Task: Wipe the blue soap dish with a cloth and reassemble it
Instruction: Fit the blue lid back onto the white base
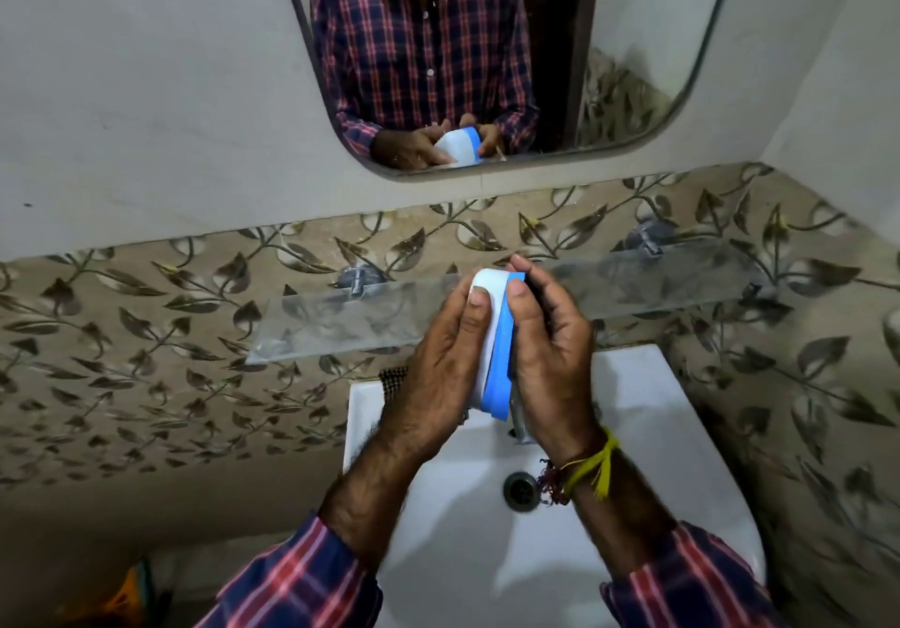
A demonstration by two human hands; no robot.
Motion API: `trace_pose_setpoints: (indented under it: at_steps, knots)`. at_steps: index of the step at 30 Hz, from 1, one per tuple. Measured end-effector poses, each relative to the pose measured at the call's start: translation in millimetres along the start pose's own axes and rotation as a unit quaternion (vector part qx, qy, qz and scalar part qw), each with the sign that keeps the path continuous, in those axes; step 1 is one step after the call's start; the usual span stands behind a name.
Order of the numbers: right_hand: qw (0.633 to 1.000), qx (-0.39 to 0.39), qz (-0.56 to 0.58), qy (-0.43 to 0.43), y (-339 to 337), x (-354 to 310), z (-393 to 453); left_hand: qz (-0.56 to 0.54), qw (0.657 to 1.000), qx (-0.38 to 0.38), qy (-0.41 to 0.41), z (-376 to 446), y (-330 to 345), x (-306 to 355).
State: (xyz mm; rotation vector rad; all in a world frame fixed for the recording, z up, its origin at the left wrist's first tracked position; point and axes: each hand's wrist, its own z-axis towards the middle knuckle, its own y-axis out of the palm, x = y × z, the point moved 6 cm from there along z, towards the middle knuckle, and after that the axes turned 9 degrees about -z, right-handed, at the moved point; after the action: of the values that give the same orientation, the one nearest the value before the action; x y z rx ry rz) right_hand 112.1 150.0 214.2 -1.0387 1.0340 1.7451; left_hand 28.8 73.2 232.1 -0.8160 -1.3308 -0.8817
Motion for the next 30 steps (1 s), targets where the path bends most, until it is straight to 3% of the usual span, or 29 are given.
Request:
trace_pose_setpoints:
  at_steps: [9,15,20,23,26,28,30]
  knots:
    - [0.997,0.06,-0.013,0.035,-3.3,6.1,-20.5,-0.063,0.997,-0.007,-0.039,-17.7,9.8,-24.8]
    - [0.994,0.091,-0.055,0.029,-4.1,8.7,-31.1,-0.028,0.999,0.003,-0.021,-25.9,13.3,-22.3]
    - [0.991,0.12,-0.024,0.057,-1.1,10.9,-38.1,-0.005,1.0,-0.01,-0.026,-19.9,11.8,-22.8]
    - [0.996,0.049,-0.036,0.072,2.2,10.8,-38.7,0.006,0.997,-0.046,-0.064,-13.7,2.5,-27.1]
    - [0.99,-0.121,-0.05,0.055,3.6,5.8,-31.2,0.023,0.994,-0.048,-0.097,-0.2,-15.1,-20.8]
    - [0.973,-0.213,-0.079,0.034,1.5,1.8,-27.9,0.072,0.994,-0.052,-0.067,6.2,-22.4,-9.8]
    - [0.968,-0.238,-0.085,0.007,1.6,-4.3,-24.9,0.14,0.989,-0.055,-0.004,8.3,-25.4,0.9]
